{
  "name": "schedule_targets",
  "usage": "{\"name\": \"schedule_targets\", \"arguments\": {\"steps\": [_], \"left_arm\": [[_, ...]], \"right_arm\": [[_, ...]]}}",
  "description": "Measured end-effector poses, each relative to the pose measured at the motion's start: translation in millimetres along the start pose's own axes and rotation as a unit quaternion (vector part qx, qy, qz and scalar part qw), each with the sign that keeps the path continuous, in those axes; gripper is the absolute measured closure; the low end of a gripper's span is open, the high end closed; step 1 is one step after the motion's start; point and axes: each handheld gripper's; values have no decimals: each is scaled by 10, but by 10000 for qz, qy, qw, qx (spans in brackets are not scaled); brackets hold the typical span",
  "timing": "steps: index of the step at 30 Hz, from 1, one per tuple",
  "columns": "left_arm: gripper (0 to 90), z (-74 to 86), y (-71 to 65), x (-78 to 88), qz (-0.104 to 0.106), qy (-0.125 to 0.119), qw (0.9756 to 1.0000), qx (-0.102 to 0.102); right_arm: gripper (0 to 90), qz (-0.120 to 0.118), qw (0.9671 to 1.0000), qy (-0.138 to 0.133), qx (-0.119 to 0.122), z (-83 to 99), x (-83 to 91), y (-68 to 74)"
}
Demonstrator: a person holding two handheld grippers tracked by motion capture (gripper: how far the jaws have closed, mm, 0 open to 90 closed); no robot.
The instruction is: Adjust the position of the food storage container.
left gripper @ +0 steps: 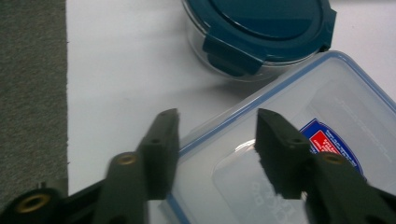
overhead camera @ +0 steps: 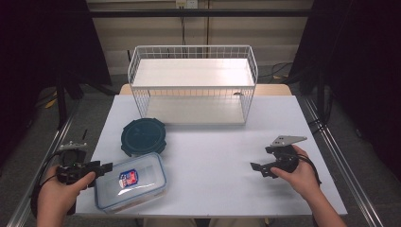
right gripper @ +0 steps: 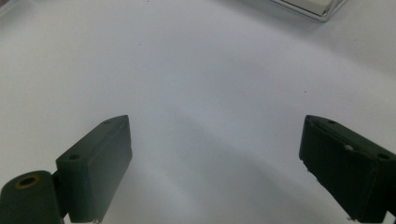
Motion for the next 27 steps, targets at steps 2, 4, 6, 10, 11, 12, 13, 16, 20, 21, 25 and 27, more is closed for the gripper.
{"name": "schedule_targets", "arguments": {"steps": [2, 4, 6, 10, 11, 12, 13, 16, 20, 21, 25, 27], "left_arm": [[563, 4, 15, 30, -78, -9, 10000, 60], [618, 14, 23, 43, -167, 8, 9998, 102], [681, 23, 37, 57, -162, 76, 9997, 149], [780, 62, 57, 66, -225, 171, 9993, 253], [780, 75, 67, 76, -225, 232, 9992, 238], [823, 86, 71, 76, -277, 230, 9989, 291], [823, 98, 83, 90, -267, 259, 9988, 310], [862, 129, 109, 128, -268, 231, 9988, 345], [882, 163, 142, 157, -277, 175, 9986, 408], [888, 170, 149, 165, -270, 162, 9985, 438], [900, 198, 178, 193, -327, 226, 9981, 481], [900, 210, 185, 182, -359, 244, 9978, 492]], "right_arm": [[92, -5, 10000, 6, -9, -4, 1, 3], [92, -23, 10000, -18, 9, -8, -6, 2], [92, -17, 10000, -4, -1, -15, -10, 7], [92, -85, 10000, -3, 39, -31, -33, 22], [92, -85, 10000, -3, 39, -31, -33, 22], [92, -115, 9999, -12, 51, -49, -45, 37], [92, -115, 9999, -12, 51, -49, -45, 37], [92, -116, 9999, -36, 103, -71, -65, 50], [92, -148, 9998, -55, 114, -89, -78, 61], [92, -164, 9998, -60, 127, -96, -82, 65], [92, -158, 9998, -66, 136, -104, -88, 78], [92, -184, 9997, -59, 142, -103, -92, 84]]}}
Point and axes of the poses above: each handheld gripper's, and its own axes: x roughly backward along the jaws, z roughly out of its underside, y roughly to its left, and after that the axes turned 13 degrees about z, right-handed
